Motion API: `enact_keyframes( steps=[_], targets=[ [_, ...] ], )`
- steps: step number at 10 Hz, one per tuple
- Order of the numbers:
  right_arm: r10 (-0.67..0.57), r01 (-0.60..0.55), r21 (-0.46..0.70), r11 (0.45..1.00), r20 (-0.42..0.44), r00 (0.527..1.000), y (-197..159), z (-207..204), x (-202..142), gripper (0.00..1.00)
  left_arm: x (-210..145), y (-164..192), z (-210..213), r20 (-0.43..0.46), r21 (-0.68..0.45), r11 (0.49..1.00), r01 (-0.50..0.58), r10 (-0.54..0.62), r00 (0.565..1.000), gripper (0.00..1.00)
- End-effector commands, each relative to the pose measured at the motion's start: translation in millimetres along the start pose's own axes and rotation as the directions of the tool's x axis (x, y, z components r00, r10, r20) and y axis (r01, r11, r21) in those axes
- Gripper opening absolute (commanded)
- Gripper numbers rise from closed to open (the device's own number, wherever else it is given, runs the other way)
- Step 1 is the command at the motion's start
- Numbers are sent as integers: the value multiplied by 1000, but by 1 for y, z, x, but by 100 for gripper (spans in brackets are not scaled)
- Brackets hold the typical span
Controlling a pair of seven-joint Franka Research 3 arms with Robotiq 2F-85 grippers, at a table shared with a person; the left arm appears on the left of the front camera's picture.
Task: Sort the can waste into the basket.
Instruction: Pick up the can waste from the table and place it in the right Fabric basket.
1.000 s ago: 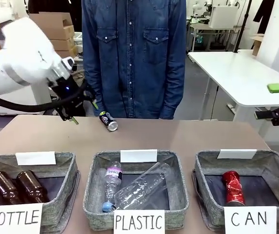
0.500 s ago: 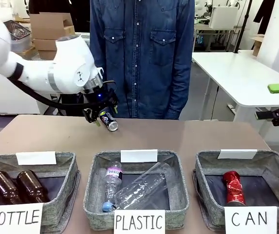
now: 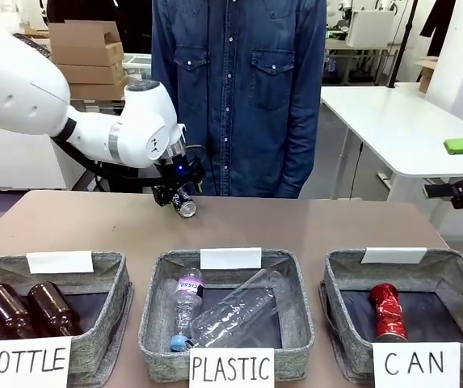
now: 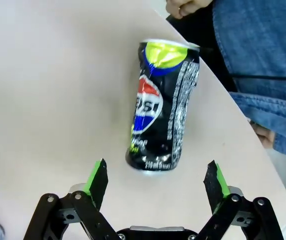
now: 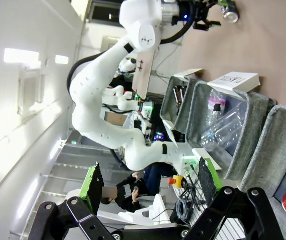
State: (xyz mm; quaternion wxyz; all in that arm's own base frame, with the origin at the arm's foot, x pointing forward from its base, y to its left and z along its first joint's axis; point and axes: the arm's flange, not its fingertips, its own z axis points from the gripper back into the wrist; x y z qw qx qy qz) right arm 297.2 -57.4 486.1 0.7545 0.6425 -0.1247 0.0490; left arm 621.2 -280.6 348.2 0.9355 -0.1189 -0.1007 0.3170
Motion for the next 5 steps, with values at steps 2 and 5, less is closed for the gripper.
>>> enact_keyframes(
  steps=[2,5],
  targets=[
    [19,-19,-2,1000,-7,1000,1,2,0,100,14,-16,-15,13,85,996,3,-4,1000,100],
    [19,-19,-2,1000,-7,1000,1,2,0,100,20,-12,-22,0,92,996,-7,7,1000,100]
  ],
)
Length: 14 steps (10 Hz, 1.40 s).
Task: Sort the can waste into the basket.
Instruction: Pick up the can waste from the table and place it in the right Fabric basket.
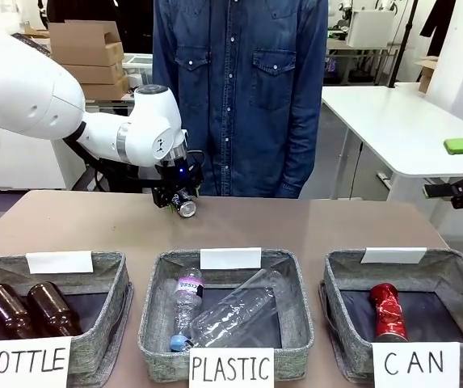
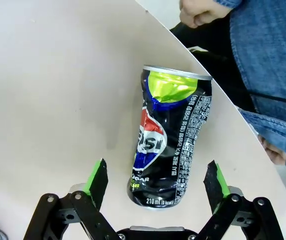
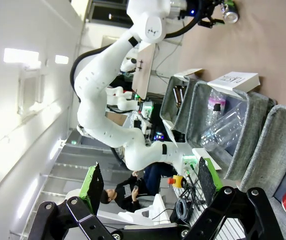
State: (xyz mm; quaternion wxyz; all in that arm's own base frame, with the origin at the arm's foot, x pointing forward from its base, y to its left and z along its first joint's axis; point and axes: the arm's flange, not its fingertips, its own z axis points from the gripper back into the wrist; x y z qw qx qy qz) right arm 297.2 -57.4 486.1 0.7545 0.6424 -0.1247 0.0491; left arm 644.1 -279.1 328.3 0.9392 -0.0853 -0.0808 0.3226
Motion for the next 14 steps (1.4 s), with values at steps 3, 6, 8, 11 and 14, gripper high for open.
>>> enact_keyframes(
  steps=[3,6,8,11,14],
  targets=[
    [19,-19,-2,1000,-7,1000,1,2,0,100,6,-2,-6,36,74,997,12,-15,999,40],
    [19,-19,-2,1000,-7,1000,1,2,0,100,6,2,-6,55,61,998,17,-21,998,34],
    [19,-19,-2,1000,-7,1000,1,2,0,100,6,3,-6,51,59,998,17,-20,998,0],
    [19,-19,-2,1000,-7,1000,1,2,0,100,8,8,-1,23,60,998,13,-15,1000,22],
    [19,-19,-2,1000,-7,1000,1,2,0,100,-11,62,74,-150,4,935,355,-350,925,22]
  ],
)
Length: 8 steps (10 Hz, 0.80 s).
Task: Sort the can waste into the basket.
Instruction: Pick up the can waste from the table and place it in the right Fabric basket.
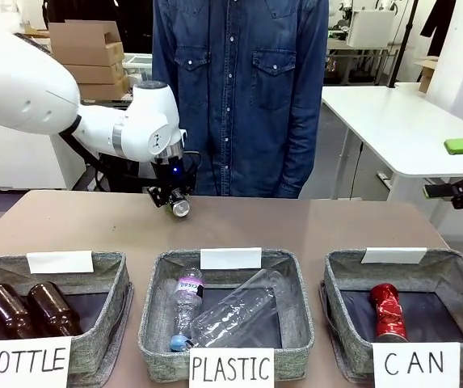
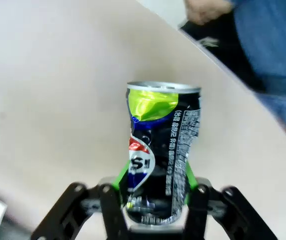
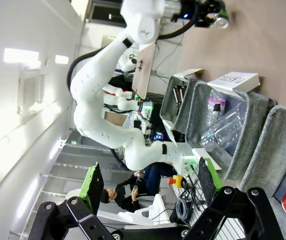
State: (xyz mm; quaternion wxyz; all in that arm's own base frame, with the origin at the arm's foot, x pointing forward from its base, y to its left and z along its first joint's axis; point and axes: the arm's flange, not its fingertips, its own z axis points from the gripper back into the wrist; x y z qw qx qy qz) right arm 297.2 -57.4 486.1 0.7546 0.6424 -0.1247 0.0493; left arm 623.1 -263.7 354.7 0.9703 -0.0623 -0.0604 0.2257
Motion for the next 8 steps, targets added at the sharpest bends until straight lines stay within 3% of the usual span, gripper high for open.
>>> enact_keyframes(
  steps=[1,2,3,4,5,6,7,8],
  targets=[
    [18,-18,-1,1000,-7,1000,1,2,0,100,-43,80,82,-144,-99,939,328,-340,929,22],
    [18,-18,-1,1000,-7,1000,1,2,0,100,-75,125,120,-139,-152,859,488,-508,850,22],
    [18,-18,-1,1000,-7,1000,1,2,0,100,-101,162,144,-190,-218,730,648,-683,705,22],
    [18,-18,-1,1000,-7,1000,1,2,0,100,-121,189,159,-249,-281,665,692,-747,617,22],
    [18,-18,-1,1000,-7,1000,1,2,0,100,-140,211,164,-207,-306,593,745,-805,556,22],
    [18,-18,-1,1000,-7,1000,1,2,0,100,-162,232,164,-133,-305,489,817,-872,472,22],
    [18,-18,-1,1000,-7,1000,1,2,0,100,-179,251,167,-39,-310,408,859,-908,417,22],
    [18,-18,-1,1000,-7,1000,1,2,0,100,-183,266,168,106,-288,483,827,-842,529,22]
  ],
)
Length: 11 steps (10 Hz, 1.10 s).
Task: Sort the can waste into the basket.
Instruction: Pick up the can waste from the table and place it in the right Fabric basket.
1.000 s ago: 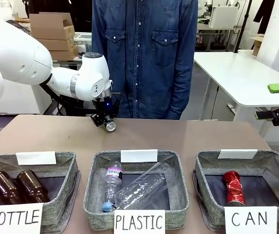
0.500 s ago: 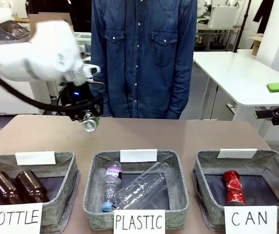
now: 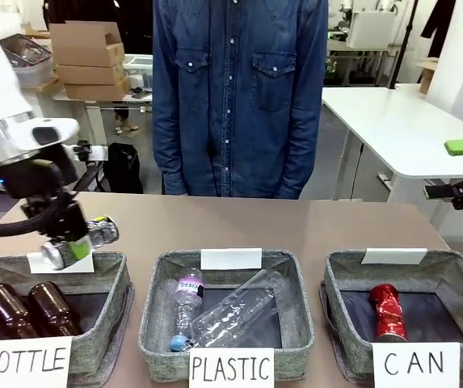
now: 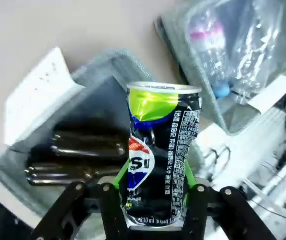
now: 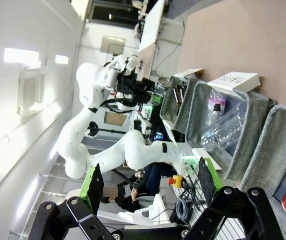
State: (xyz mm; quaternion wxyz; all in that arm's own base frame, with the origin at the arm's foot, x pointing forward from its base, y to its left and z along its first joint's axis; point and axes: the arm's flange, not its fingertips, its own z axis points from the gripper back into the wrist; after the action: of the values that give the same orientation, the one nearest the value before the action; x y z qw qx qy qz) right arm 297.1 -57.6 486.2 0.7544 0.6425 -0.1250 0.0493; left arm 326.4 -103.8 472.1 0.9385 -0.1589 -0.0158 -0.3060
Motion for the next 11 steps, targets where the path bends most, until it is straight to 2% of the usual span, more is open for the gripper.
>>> enact_keyframes(
  steps=[1,5,6,7,8,9,11],
  targets=[
    [18,-18,-2,1000,-7,1000,1,2,0,100,23,-8,-4,-72,-16,998,-57,56,996,22],
    [18,-18,-2,1000,-7,1000,1,2,0,100,23,-8,-4,-72,-16,998,-57,56,996,22],
    [18,-18,-2,1000,-7,1000,1,2,0,100,17,-6,-10,-55,-13,999,-40,40,998,41],
    [18,-18,-2,1000,-7,1000,1,2,0,100,40,-48,-26,-21,49,989,136,-136,991,41],
    [18,-18,-2,1000,-7,1000,1,2,0,100,66,-102,-35,9,121,953,279,-282,959,41],
    [18,-18,-2,1000,-7,1000,1,2,0,100,85,-149,-42,-3,137,891,433,-436,900,41],
    [18,-18,-2,1000,-7,1000,1,2,0,100,108,-228,-66,-13,202,774,600,-610,792,41]
  ],
)
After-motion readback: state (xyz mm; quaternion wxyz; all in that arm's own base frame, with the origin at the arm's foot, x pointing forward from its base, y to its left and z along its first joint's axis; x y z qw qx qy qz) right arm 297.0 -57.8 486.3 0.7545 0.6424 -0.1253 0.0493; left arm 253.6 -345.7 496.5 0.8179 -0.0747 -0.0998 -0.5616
